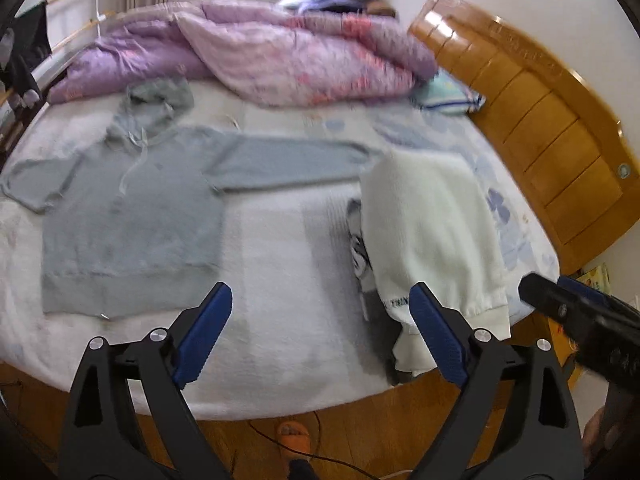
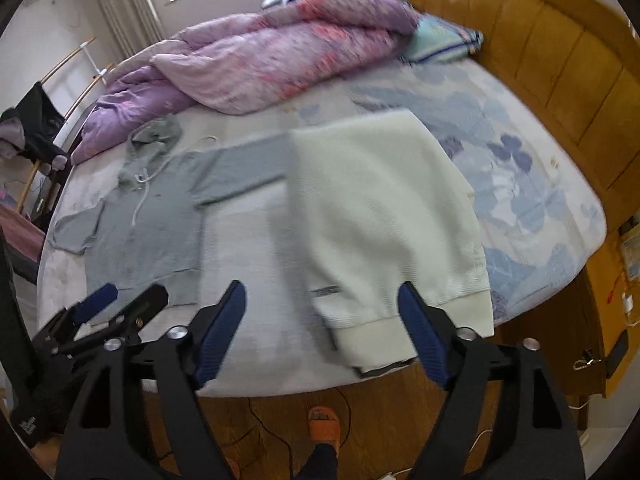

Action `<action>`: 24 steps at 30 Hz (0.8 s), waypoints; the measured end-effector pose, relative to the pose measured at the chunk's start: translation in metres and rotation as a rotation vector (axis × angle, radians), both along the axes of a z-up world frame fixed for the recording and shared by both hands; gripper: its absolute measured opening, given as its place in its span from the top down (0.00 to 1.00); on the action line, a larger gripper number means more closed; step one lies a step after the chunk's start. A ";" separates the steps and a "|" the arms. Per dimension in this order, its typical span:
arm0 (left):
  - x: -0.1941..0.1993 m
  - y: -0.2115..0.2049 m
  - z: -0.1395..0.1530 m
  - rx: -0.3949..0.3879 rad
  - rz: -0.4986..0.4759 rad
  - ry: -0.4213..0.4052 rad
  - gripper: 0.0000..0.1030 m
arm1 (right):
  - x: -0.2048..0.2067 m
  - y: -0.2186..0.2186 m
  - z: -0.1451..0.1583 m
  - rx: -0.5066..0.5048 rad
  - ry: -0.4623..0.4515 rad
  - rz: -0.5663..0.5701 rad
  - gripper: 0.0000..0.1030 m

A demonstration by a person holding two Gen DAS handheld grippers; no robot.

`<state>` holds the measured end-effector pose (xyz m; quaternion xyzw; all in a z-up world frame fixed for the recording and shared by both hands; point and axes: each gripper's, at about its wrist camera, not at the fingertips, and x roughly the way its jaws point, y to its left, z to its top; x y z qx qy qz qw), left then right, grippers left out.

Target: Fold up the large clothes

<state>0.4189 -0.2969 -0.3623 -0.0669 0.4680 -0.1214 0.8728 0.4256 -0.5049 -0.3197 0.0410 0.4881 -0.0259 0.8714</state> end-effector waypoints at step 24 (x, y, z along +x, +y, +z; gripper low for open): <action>-0.240 0.286 0.277 -0.064 -0.048 -0.379 0.08 | -0.254 0.296 0.212 -0.168 -0.299 -0.066 0.10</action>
